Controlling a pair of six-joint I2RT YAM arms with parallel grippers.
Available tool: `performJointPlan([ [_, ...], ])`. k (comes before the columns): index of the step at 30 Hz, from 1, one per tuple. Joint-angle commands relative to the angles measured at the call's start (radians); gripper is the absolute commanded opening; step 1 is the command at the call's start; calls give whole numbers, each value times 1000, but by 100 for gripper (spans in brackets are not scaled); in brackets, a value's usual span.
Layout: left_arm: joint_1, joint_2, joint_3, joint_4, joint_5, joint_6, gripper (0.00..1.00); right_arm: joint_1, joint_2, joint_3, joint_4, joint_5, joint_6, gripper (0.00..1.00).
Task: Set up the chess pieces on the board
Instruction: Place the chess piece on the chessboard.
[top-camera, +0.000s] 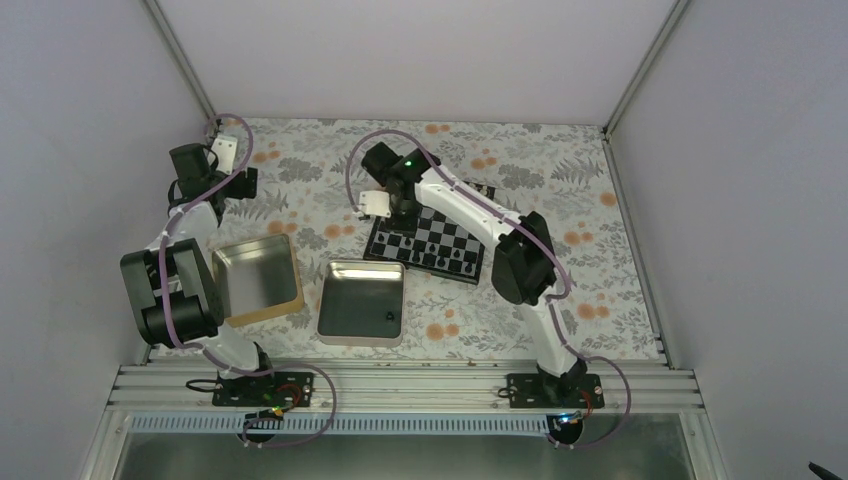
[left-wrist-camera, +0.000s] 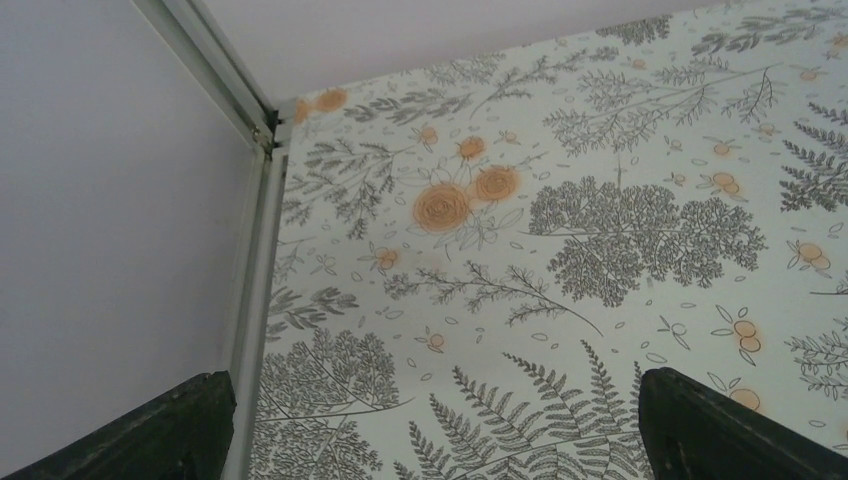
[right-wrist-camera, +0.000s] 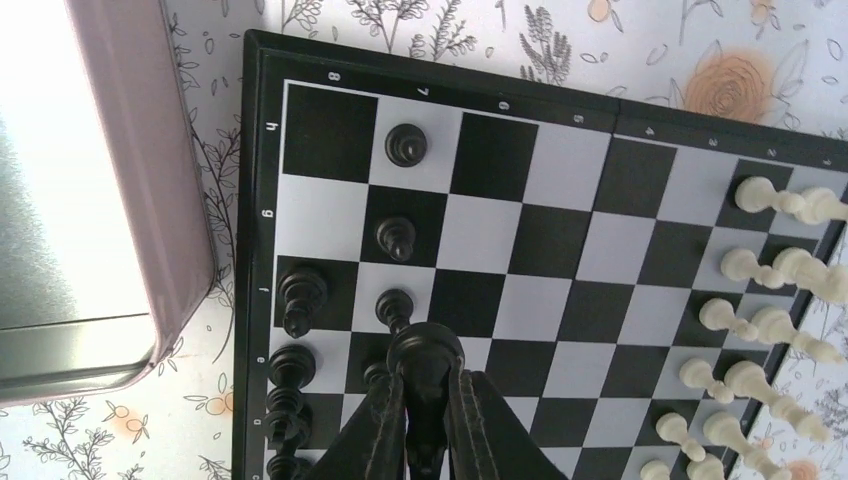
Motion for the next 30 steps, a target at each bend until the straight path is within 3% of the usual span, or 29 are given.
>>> performJointPlan([
  [1,8,19,28,15,-4,-1,100,11,63,46,-37,-3,-61,11],
  [19,9,23,24,17,-13,10,100,62,128,42,-67,-81,-100,11],
  [30,15,20,16,23,-8,10,100,72,161,43,-66,-52,-98,11],
])
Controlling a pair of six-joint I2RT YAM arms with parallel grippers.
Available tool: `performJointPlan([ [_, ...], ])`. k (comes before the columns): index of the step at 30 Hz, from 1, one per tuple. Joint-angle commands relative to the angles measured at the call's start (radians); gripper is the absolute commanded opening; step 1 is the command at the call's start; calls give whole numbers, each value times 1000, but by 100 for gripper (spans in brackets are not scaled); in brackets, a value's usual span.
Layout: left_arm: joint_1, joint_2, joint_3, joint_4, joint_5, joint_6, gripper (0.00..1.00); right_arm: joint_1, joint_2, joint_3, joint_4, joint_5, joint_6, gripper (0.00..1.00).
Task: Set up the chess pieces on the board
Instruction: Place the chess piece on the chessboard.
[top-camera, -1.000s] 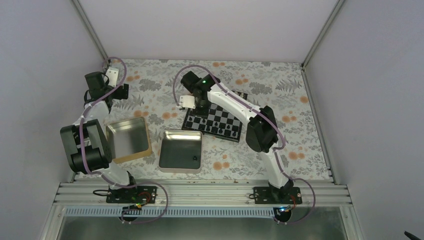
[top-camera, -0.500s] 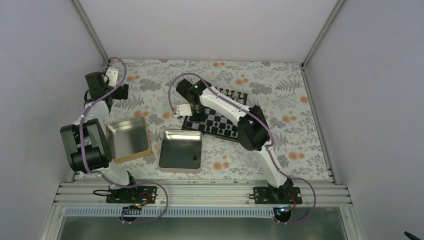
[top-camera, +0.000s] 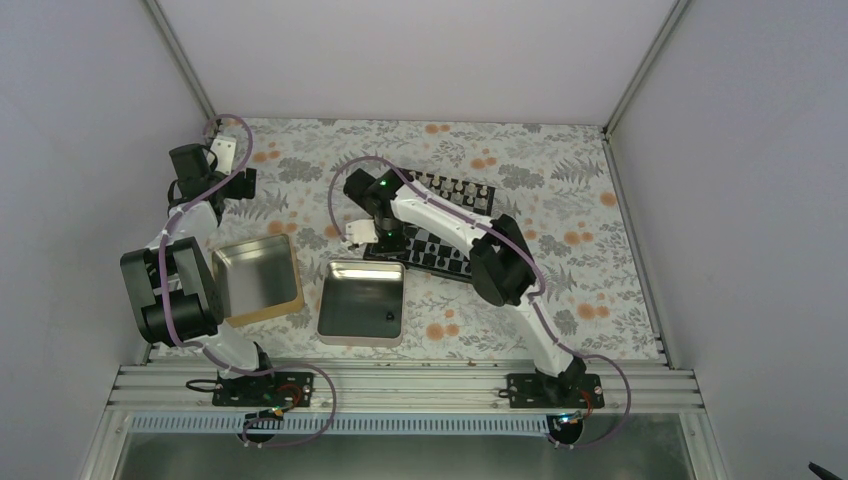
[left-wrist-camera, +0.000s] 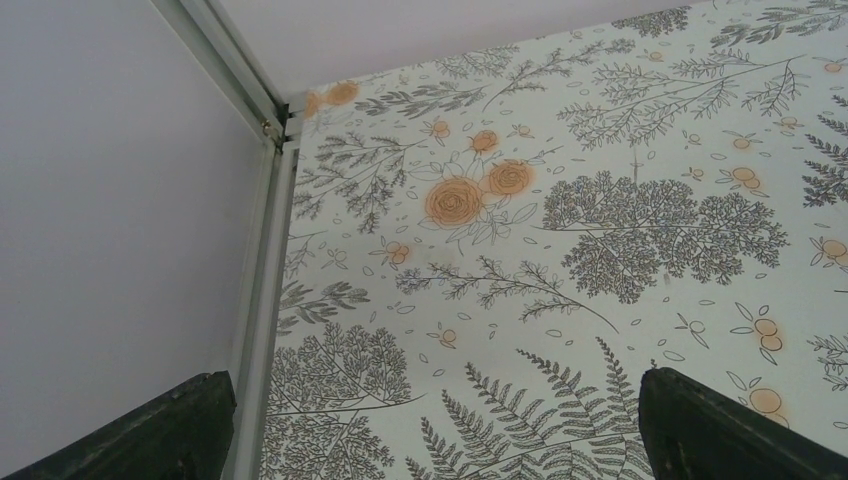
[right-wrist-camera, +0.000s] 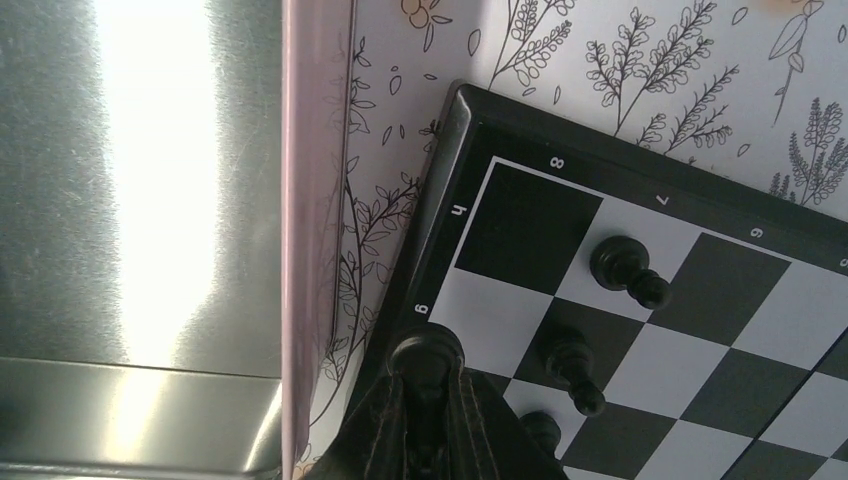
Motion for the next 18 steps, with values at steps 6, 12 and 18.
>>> performJointPlan([
  [6,13,6,11,24,10,5,100,-11,54,26,-10,28,-13,11],
  [12,14,11,15,24,11,2,100,-29,67,56,-10,20,-10,12],
  [18,16,7,14,21,7,3,100,-37,73,57,-6,17,-15,12],
])
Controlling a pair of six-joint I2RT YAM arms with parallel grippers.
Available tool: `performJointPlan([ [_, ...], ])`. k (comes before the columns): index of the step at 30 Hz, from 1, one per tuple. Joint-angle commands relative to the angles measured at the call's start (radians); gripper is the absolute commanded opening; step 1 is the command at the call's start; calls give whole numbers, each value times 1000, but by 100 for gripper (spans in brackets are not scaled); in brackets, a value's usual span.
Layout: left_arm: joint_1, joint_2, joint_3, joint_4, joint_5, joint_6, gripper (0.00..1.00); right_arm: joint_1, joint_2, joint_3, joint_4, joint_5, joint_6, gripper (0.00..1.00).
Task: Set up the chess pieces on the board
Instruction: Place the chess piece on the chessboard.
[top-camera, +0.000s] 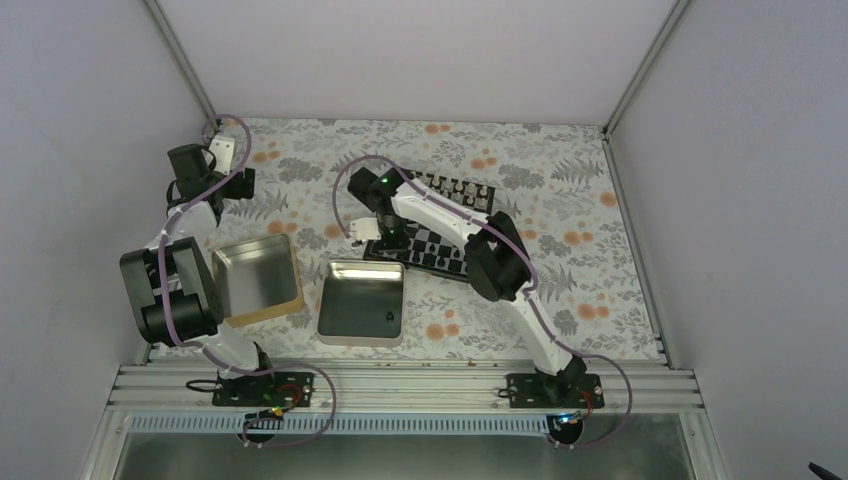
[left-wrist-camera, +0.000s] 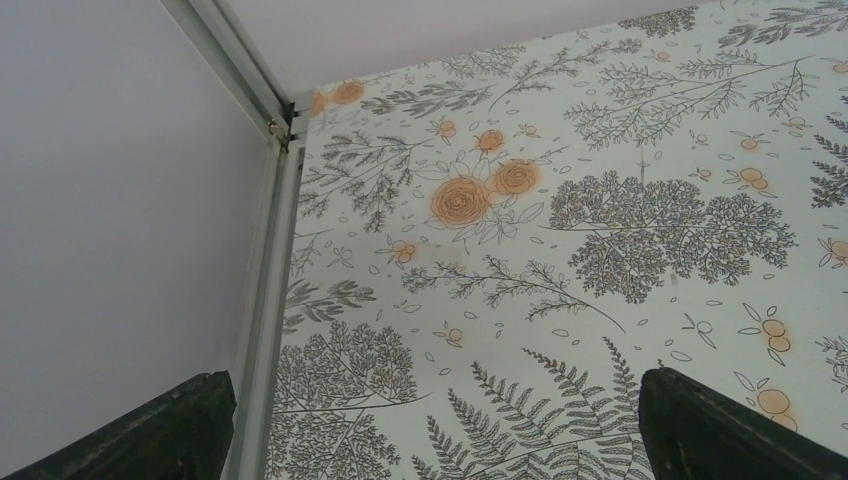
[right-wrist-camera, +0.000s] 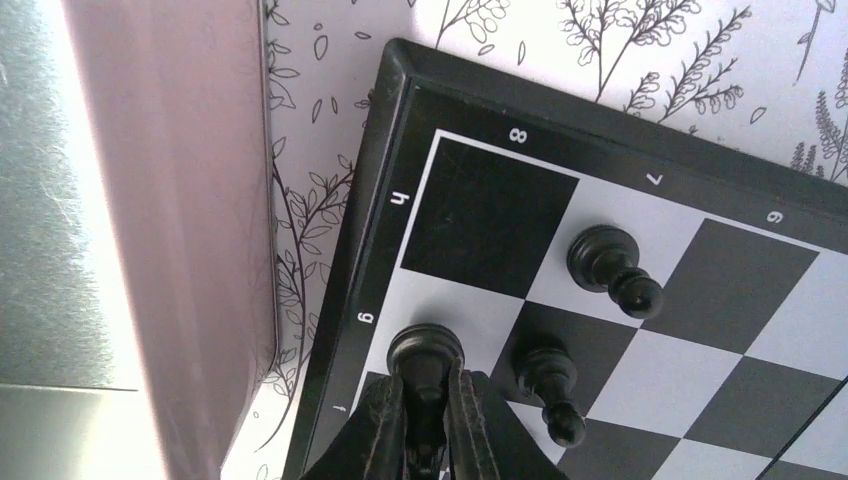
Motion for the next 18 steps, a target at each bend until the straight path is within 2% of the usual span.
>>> performJointPlan([
  [1,9,6,14,18,7,3,100,-8,15,25,-7,2,-15,12],
  [18,12,6,12,18,9,3,100,-11,22,31,2,-11,-22,13],
])
